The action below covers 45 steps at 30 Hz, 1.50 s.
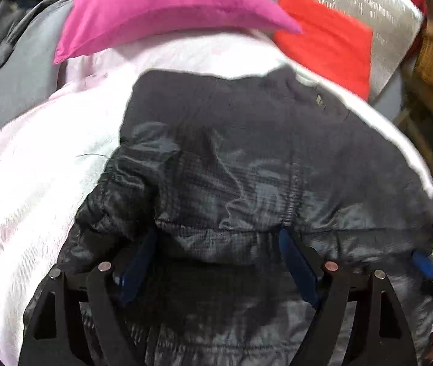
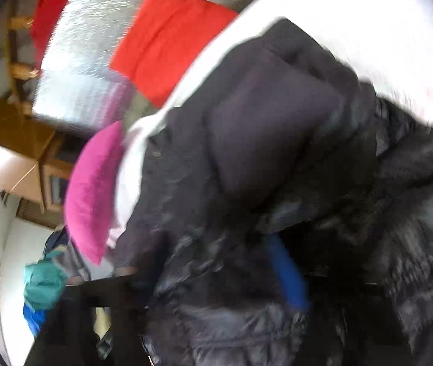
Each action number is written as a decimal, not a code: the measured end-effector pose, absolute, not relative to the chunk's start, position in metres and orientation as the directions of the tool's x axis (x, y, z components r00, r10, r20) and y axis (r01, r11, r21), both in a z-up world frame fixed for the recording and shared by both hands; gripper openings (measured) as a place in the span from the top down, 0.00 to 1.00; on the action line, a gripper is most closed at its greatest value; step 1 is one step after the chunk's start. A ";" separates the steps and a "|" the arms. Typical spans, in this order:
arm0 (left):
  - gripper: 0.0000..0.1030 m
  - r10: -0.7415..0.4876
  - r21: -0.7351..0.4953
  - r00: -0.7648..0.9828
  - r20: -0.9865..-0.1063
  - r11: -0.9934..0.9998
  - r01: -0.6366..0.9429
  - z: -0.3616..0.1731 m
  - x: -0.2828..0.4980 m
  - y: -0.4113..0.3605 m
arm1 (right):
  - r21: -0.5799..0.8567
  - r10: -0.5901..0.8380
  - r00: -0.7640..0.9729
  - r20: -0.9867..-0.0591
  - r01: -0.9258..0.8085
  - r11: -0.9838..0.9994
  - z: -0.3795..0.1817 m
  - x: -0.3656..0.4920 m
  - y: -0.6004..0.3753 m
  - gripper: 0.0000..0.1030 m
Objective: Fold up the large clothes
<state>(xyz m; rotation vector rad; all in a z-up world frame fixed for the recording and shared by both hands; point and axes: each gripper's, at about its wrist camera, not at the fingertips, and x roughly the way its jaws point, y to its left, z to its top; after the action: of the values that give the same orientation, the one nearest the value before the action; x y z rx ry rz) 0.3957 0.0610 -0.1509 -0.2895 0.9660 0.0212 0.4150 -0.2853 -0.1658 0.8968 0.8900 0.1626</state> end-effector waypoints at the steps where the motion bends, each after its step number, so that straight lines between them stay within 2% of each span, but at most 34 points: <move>1: 0.20 -0.133 -0.277 0.605 -0.785 0.949 -0.151 -0.142 0.390 0.069 | 0.722 0.471 0.634 -0.614 0.210 0.659 -0.159 0.412 -0.284 0.24; 3: 0.20 -0.111 -0.286 0.660 -0.743 0.944 -0.164 -0.126 0.382 0.083 | 0.686 0.479 0.616 -0.625 0.142 0.713 -0.137 0.399 -0.281 0.24; 6: 0.20 -0.039 -0.242 0.689 -0.724 0.949 -0.200 -0.114 0.388 0.102 | 0.611 0.456 0.630 -0.629 0.036 0.791 -0.105 0.392 -0.273 0.24; 10: 0.21 -0.010 -0.167 0.546 -0.837 0.957 -0.238 -0.143 0.421 0.112 | 0.541 0.444 0.679 -0.585 -0.081 0.837 -0.081 0.412 -0.256 0.24; 12: 0.20 -0.038 -0.181 0.497 -0.867 0.953 -0.242 -0.166 0.429 0.116 | 0.538 0.434 0.665 -0.608 -0.058 0.841 -0.095 0.436 -0.254 0.24; 14: 0.19 -0.030 -0.171 0.520 -0.853 0.959 -0.224 -0.166 0.425 0.115 | 0.541 0.441 0.575 -0.689 0.003 0.841 -0.134 0.465 -0.257 0.25; 15: 0.20 -0.031 -0.166 0.521 -0.853 0.962 -0.216 -0.161 0.423 0.113 | 0.571 0.468 0.524 -0.711 0.043 0.820 -0.155 0.474 -0.264 0.27; 16: 0.20 -0.037 -0.172 0.522 -0.852 0.962 -0.213 -0.158 0.418 0.114 | 0.598 0.473 0.560 -0.681 0.053 0.800 -0.157 0.472 -0.274 0.33; 18: 0.20 -0.044 -0.193 0.569 -0.821 0.960 -0.203 -0.140 0.415 0.122 | 0.699 0.547 0.597 -0.586 0.031 0.715 -0.141 0.463 -0.294 0.33; 20: 0.20 -0.039 -0.206 0.636 -0.771 0.960 -0.191 -0.119 0.410 0.135 | 0.696 0.521 0.656 -0.546 0.008 0.718 -0.122 0.455 -0.310 0.31; 22: 0.20 -0.049 -0.234 0.654 -0.755 0.952 -0.198 -0.110 0.415 0.149 | 0.662 0.458 0.701 -0.547 0.028 0.749 -0.105 0.452 -0.333 0.27; 24: 0.20 -0.145 -0.342 0.639 -0.755 0.919 -0.195 -0.113 0.428 0.169 | 0.628 0.387 0.723 -0.572 0.082 0.774 -0.100 0.457 -0.366 0.27; 27: 0.20 -0.224 -0.433 0.608 -0.762 0.874 -0.220 -0.127 0.447 0.188 | 0.606 0.325 0.715 -0.619 0.171 0.777 -0.111 0.476 -0.401 0.27; 31: 0.20 -0.290 -0.469 0.554 -0.781 0.857 -0.213 -0.150 0.472 0.186 | 0.615 0.364 0.669 -0.648 0.178 0.768 -0.133 0.507 -0.407 0.29; 32: 0.21 -0.291 -0.472 0.554 -0.780 0.855 -0.215 -0.152 0.476 0.184 | 0.601 0.358 0.663 -0.657 0.174 0.780 -0.136 0.514 -0.406 0.39; 33: 0.29 -0.293 -0.471 0.557 -0.777 0.857 -0.207 -0.153 0.479 0.182 | 0.583 0.354 0.652 -0.670 0.168 0.795 -0.140 0.522 -0.403 0.50; 34: 0.59 -0.289 -0.457 0.554 -0.780 0.869 -0.190 -0.153 0.482 0.179 | 0.546 0.331 0.634 -0.699 0.173 0.820 -0.145 0.529 -0.402 0.80; 35: 0.72 -0.292 -0.434 0.533 -0.795 0.886 -0.162 -0.156 0.487 0.172 | 0.486 0.296 0.607 -0.738 0.172 0.857 -0.150 0.537 -0.394 0.86; 36: 0.72 -0.247 -0.378 0.524 -0.815 0.912 -0.158 -0.158 0.490 0.166 | 0.399 0.241 0.583 -0.776 0.158 0.903 -0.154 0.541 -0.386 0.86; 37: 0.72 -0.216 -0.342 0.522 -0.825 0.926 -0.158 -0.160 0.491 0.161 | 0.334 0.191 0.572 -0.798 0.156 0.930 -0.156 0.545 -0.378 0.86; 39: 0.69 -0.182 -0.321 0.531 -0.827 0.930 -0.181 -0.157 0.488 0.156 | 0.316 0.145 0.598 -0.788 0.191 0.929 -0.153 0.538 -0.380 0.85; 40: 0.69 -0.172 -0.324 0.540 -0.824 0.925 -0.199 -0.151 0.484 0.156 | 0.333 0.149 0.609 -0.779 0.201 0.921 -0.152 0.535 -0.380 0.78; 41: 0.66 -0.167 -0.325 0.556 -0.814 0.925 -0.199 -0.146 0.481 0.153 | 0.352 0.154 0.620 -0.770 0.211 0.912 -0.147 0.530 -0.382 0.61; 42: 0.59 -0.157 -0.316 0.571 -0.805 0.930 -0.189 -0.140 0.474 0.151 | 0.358 0.150 0.645 -0.749 0.203 0.912 -0.137 0.520 -0.381 0.49; 43: 0.45 -0.133 -0.289 0.591 -0.796 0.940 -0.178 -0.130 0.466 0.147 | 0.339 0.129 0.663 -0.737 0.198 0.920 -0.128 0.512 -0.377 0.35; 44: 0.35 -0.109 -0.269 0.615 -0.781 0.947 -0.174 -0.119 0.458 0.143 | 0.299 0.089 0.689 -0.719 0.191 0.935 -0.117 0.506 -0.366 0.35; 45: 0.33 -0.096 -0.263 0.644 -0.759 0.950 -0.168 -0.110 0.452 0.140 | 0.258 0.059 0.721 -0.690 0.168 0.952 -0.101 0.494 -0.355 0.35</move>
<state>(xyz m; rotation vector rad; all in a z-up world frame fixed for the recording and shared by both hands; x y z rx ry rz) 0.4518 0.1399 -0.1105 -0.3249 0.8745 0.0421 0.4938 -0.3550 -0.1011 0.3146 0.7658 -0.0611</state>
